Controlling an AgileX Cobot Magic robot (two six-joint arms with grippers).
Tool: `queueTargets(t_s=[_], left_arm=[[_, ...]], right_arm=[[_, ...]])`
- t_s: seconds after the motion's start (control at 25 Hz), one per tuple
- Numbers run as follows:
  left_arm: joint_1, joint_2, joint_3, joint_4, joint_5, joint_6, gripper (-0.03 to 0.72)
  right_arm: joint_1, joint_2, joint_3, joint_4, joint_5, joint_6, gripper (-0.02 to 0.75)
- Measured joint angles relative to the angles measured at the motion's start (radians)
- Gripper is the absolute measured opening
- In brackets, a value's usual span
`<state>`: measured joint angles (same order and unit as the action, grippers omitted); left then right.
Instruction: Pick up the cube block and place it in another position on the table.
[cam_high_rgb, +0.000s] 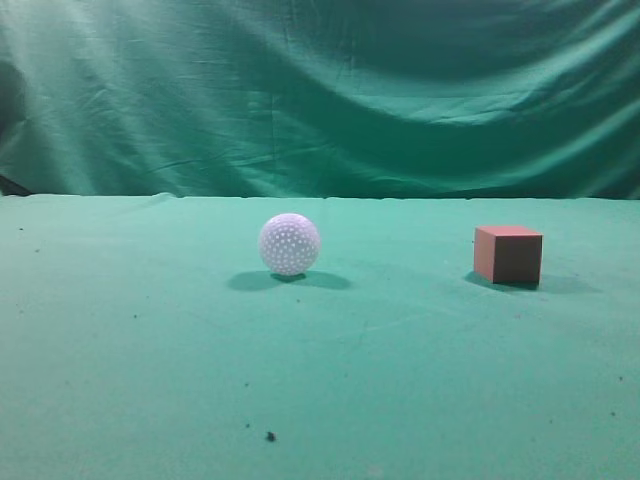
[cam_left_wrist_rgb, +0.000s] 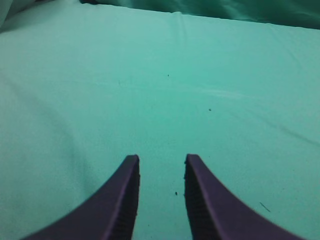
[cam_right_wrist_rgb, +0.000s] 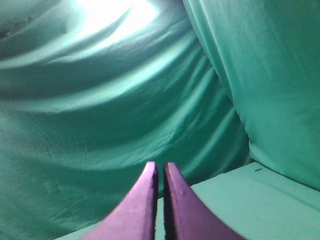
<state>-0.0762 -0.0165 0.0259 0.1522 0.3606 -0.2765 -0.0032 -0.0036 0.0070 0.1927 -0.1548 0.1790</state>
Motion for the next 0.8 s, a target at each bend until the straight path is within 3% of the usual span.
queueTargets(t_s=[0.6,0.8], left_arm=[[0.000,0.000,0.000,0.000,0.000,0.000,0.262],[0.000,0.000,0.000,0.000,0.000,0.000,0.262]], right_arm=[[0.021,0.541,-0.300,0.100,0.406,-0.029,0.000],[0.079,0.650,-0.390,0.100,0.474,-0.209,0.000]])
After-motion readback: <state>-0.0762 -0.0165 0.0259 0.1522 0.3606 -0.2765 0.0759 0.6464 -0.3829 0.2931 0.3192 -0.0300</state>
